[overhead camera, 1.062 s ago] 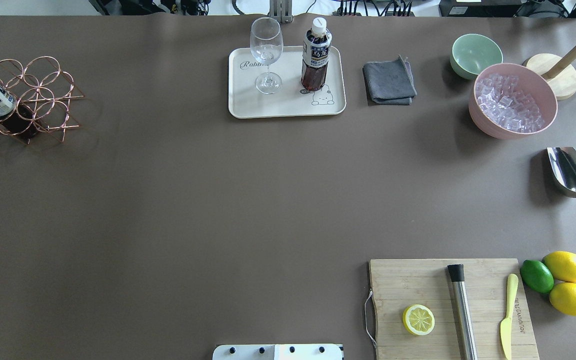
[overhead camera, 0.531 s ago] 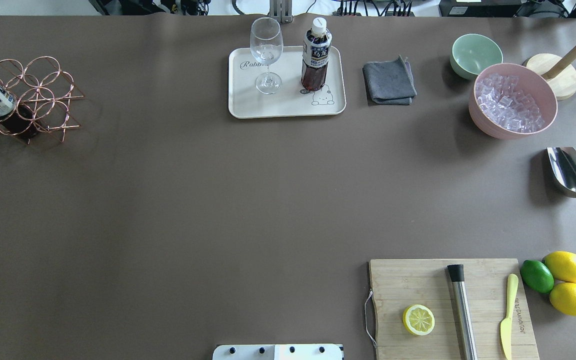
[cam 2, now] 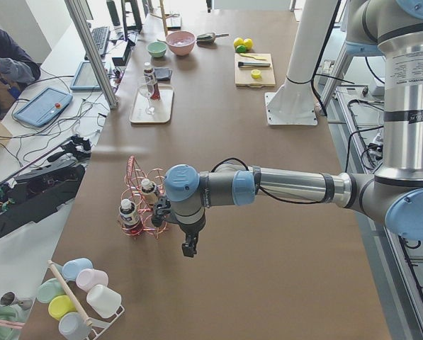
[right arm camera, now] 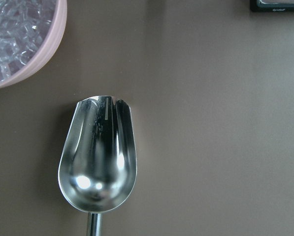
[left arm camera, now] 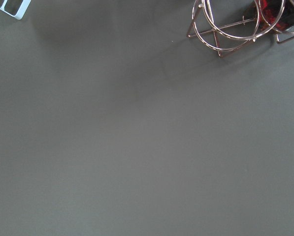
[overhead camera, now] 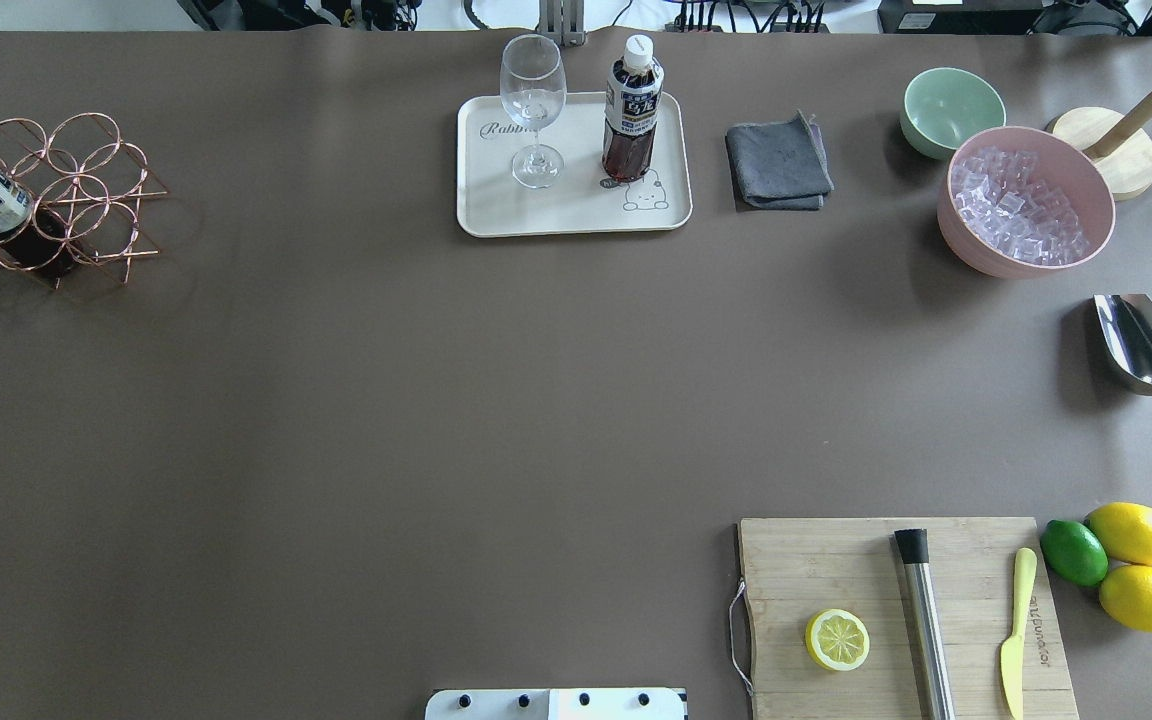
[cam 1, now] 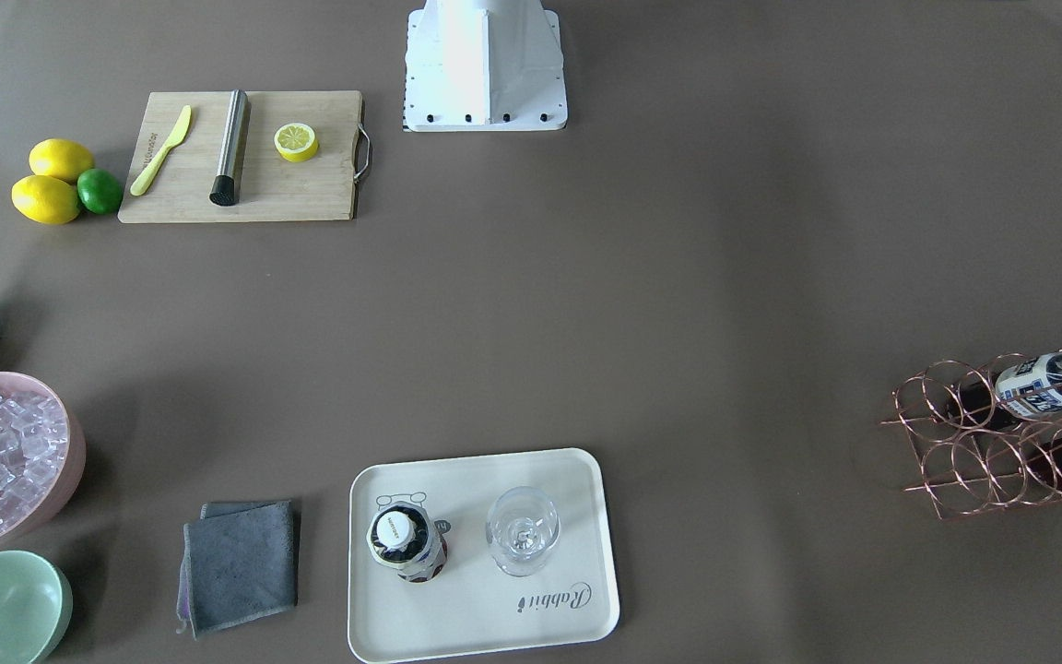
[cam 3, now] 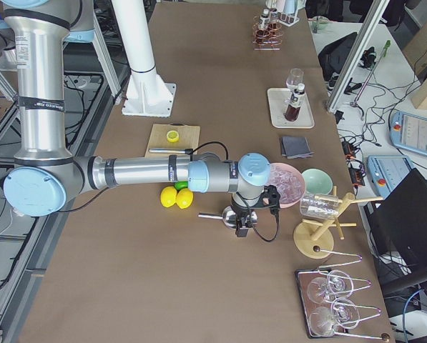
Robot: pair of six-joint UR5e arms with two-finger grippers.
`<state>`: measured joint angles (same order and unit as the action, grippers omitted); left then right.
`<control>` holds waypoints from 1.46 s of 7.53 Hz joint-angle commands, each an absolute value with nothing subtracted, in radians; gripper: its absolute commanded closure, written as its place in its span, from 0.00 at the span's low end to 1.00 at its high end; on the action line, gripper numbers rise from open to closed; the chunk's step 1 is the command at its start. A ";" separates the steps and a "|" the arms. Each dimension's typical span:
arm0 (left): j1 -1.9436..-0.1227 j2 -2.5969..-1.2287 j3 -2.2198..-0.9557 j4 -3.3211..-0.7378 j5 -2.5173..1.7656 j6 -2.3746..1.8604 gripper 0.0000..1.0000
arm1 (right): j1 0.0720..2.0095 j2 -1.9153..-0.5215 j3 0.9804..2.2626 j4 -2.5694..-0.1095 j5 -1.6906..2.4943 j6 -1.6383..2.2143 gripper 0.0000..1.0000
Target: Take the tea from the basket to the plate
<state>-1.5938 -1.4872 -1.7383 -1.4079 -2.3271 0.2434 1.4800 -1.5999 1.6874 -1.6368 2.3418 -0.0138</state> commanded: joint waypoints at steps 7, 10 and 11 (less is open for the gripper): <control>-1.594 -1.488 -1.741 -1.416 -2.327 0.244 0.02 | 1.494 -1.601 1.692 -1.637 2.342 -0.014 0.00; -1.594 -1.488 -1.743 -1.416 -2.327 0.244 0.02 | 1.502 -1.606 1.697 -1.637 2.342 -0.014 0.00; -1.594 -1.488 -1.743 -1.416 -2.329 0.242 0.02 | 1.502 -1.606 1.697 -1.637 2.342 -0.014 0.00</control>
